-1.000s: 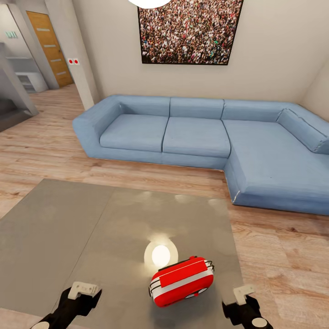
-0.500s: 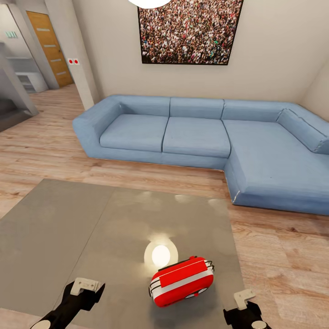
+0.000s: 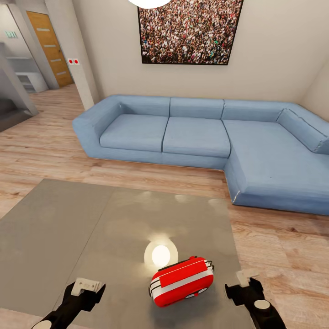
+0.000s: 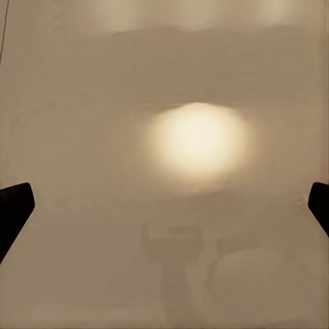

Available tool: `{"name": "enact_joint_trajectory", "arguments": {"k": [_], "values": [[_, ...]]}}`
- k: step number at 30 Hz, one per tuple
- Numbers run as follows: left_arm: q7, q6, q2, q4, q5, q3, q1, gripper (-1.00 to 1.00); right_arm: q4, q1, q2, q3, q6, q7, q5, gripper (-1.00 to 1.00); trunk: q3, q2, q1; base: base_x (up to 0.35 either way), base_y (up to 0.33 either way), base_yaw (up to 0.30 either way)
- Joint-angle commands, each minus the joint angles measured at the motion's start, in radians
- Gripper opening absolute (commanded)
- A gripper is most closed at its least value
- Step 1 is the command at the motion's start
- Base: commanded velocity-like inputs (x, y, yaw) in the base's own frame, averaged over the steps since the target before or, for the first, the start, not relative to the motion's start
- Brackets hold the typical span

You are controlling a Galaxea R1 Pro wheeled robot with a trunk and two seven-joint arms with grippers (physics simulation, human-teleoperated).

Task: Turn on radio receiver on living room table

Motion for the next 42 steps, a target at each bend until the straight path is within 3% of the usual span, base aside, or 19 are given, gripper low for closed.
{"name": "enact_joint_trajectory", "arguments": {"k": [1, 2, 4, 5, 12, 16, 19, 22, 25, 27, 28, 33, 42], "values": [[0.0, 0.001, 0.0, 0.0, 0.0, 0.0, 0.0, 1.0, -0.05, 0.0, -0.003, -0.001, 0.054, 0.003, 0.001, 1.0, 0.0, 0.0, 0.0, 0.0, 0.0, 0.0], [0.0, 0.002, -0.001, 0.0, 0.0, 0.0, 0.0, 1.0, -0.099, 0.0, -0.017, 0.001, 0.098, 0.006, 0.006, 1.0, 0.0, 0.0, 0.0, 0.0, 0.0, 0.0], [0.0, 0.002, -0.002, 0.0, 0.0, -0.001, 0.0, 1.0, -0.12, 0.002, -0.024, 0.004, 0.115, 0.008, 0.023, 1.0, 0.0, 0.0, 0.0, 0.0, 0.0, 0.0], [0.001, 0.003, -0.006, 0.0, 0.0, -0.001, 0.0, 1.0, -0.134, 0.005, -0.029, 0.009, 0.136, 0.018, 0.075, 1.0, 0.0, 0.0, 0.0, 0.0, 0.0, 0.0], [0.001, 0.004, -0.024, 0.0, -0.001, -0.001, 0.0, 1.0, -0.142, -0.01, -0.031, 0.012, 0.187, 0.196, 0.235, 1.0, 0.0, 0.0, 0.0, 0.0, 0.0, 0.0], [0.002, 0.004, -0.028, -0.001, -0.001, -0.001, 0.0, 1.0, -0.143, -0.019, -0.031, 0.011, 0.193, 0.303, 0.352, 1.0, 0.0, 0.0, 0.0, 0.0, 0.0, 0.0], [0.002, 0.004, -0.029, -0.001, -0.002, -0.002, 0.0, 1.0, -0.167, -0.042, -0.03, 0.011, 0.194, 0.434, 0.466, 1.0, 0.0, 0.0, 0.0, 0.0, 0.0, 0.0], [0.002, 0.004, -0.029, -0.001, -0.002, -0.001, 0.0, 1.0, -0.179, -0.1, -0.03, 0.011, 0.195, 0.552, 0.54, 1.0, 0.0, 0.0, 0.0, 0.0, 0.0, 0.0], [0.002, 0.004, -0.029, -0.001, -0.002, -0.002, 0.0, 1.0, -0.181, -0.146, -0.029, 0.011, 0.196, 0.639, 0.583, 1.0, 0.0, 0.0, 0.0, 0.0, 0.0, 0.0], [0.002, 0.004, -0.029, -0.001, -0.002, -0.002, 0.0, 1.0, -0.182, -0.199, -0.026, 0.011, 0.196, 0.742, 0.635, 1.0, 0.0, 0.0, 0.0, 0.0, 0.0, 0.0], [0.002, 0.004, -0.029, 0.0, -0.002, -0.002, 0.0, 1.0, -0.182, -0.25, -0.024, 0.01, 0.196, 0.855, 0.689, 1.0, 0.0, 0.0, 0.0, 0.0, 0.0, 0.0], [0.003, 0.003, -0.03, 0.0, -0.002, -0.012, 0.0, 1.0, -0.183, -0.329, -0.021, 0.009, 0.197, 1.037, 0.748, 1.0, 0.0, 0.0, 0.0, 0.0, 0.0, 0.0], [0.004, 0.002, -0.031, 0.0, -0.002, -0.027, 0.0, 1.0, -0.186, -0.356, -0.022, 0.01, 0.206, 1.151, 0.761, 1.0, 0.0, 0.0, 0.0, 0.0, 0.0, 0.0]]}}
